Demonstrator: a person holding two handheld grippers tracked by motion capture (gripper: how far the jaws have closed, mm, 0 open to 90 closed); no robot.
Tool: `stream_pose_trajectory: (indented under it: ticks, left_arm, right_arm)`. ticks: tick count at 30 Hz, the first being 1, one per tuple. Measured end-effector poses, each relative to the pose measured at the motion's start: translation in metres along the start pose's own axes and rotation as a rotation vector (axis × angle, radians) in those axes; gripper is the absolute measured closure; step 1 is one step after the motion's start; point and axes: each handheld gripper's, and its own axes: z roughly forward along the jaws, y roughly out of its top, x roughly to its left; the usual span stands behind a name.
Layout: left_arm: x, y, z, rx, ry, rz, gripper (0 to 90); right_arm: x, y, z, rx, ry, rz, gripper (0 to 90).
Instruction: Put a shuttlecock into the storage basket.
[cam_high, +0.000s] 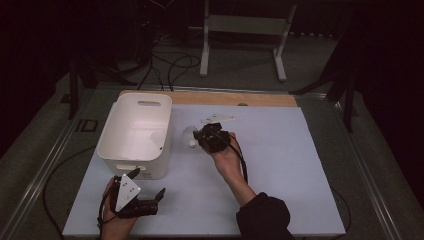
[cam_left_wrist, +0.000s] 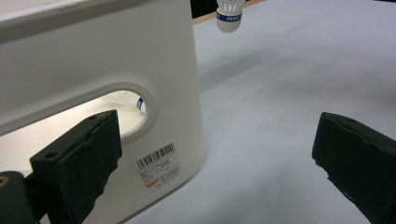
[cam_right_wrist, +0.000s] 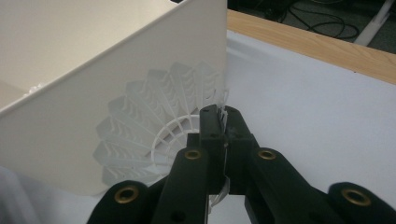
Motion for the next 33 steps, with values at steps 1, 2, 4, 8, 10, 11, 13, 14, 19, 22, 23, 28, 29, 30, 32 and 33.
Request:
stream_pose_trajectory:
  ticks: [1,2,4,8,10,11,13,14,19,22,23,28,29,30,32,33]
  left_arm:
    - [0.0000,0.0000,-0.0001,0.000,0.000,0.000,2.1]
    - [0.0000,0.0000,0.0000,-0.001,-0.001,0.000,2.1]
    - [0.0000,0.0000,-0.0001,-0.001,-0.001,-0.001,2.0]
    - [-0.0002,0.0000,0.0000,-0.002,-0.001,-0.001,2.0]
    - [-0.0003,-0.0001,0.0003,0.000,0.001,0.000,2.1]
    - [-0.0003,-0.0001,0.0003,-0.001,0.001,0.000,2.1]
    - [-0.0004,-0.0002,0.0005,-0.001,0.002,0.000,2.1]
    - [-0.0004,-0.0002,0.0005,-0.001,0.002,0.000,2.1]
    - [-0.0003,-0.0001,0.0004,0.001,0.001,0.001,2.1]
    - [-0.0006,-0.0002,0.0006,0.001,-0.001,0.002,2.2]
    - [-0.0006,-0.0002,0.0007,0.001,-0.002,0.002,2.2]
    - [-0.0010,-0.0002,0.0012,0.007,-0.008,0.006,2.4]
    - [-0.0012,-0.0002,0.0014,0.007,-0.009,0.007,2.5]
    - [-0.0015,-0.0003,0.0016,0.007,-0.010,0.008,2.5]
    - [-0.0013,-0.0002,0.0014,0.007,-0.010,0.007,2.4]
    - [-0.0010,-0.0002,0.0012,0.006,-0.009,0.007,2.4]
  right_arm:
    - [0.0000,0.0006,-0.0005,-0.003,0.003,0.007,88.9]
    - [-0.0001,0.0011,-0.0009,-0.005,0.005,0.011,88.9]
    - [-0.0004,0.0024,-0.0015,-0.011,0.009,0.010,88.9]
    - [0.0001,0.0037,-0.0027,-0.013,0.010,0.011,88.9]
    - [0.0005,0.0047,-0.0032,-0.019,0.011,0.009,88.9]
    - [0.0006,0.0051,-0.0032,-0.021,0.012,0.008,88.9]
    - [0.0010,0.0059,-0.0037,-0.021,0.015,0.011,88.9]
    - [0.0013,0.0063,-0.0040,-0.023,0.017,0.014,88.9]
    - [0.0017,0.0078,-0.0047,-0.029,0.022,0.017,88.9]
    - [0.0014,0.0080,-0.0051,-0.029,0.022,0.021,88.9]
    - [0.0012,0.0080,-0.0052,-0.029,0.024,0.023,88.9]
    - [0.0014,0.0081,-0.0052,-0.034,0.032,0.031,88.9]
    - [0.0015,0.0081,-0.0052,-0.035,0.032,0.032,88.9]
    - [0.0016,0.0081,-0.0051,-0.033,0.031,0.031,88.9]
    - [0.0017,0.0081,-0.0048,-0.034,0.033,0.034,88.9]
    - [0.0017,0.0081,-0.0048,-0.035,0.034,0.036,88.9]
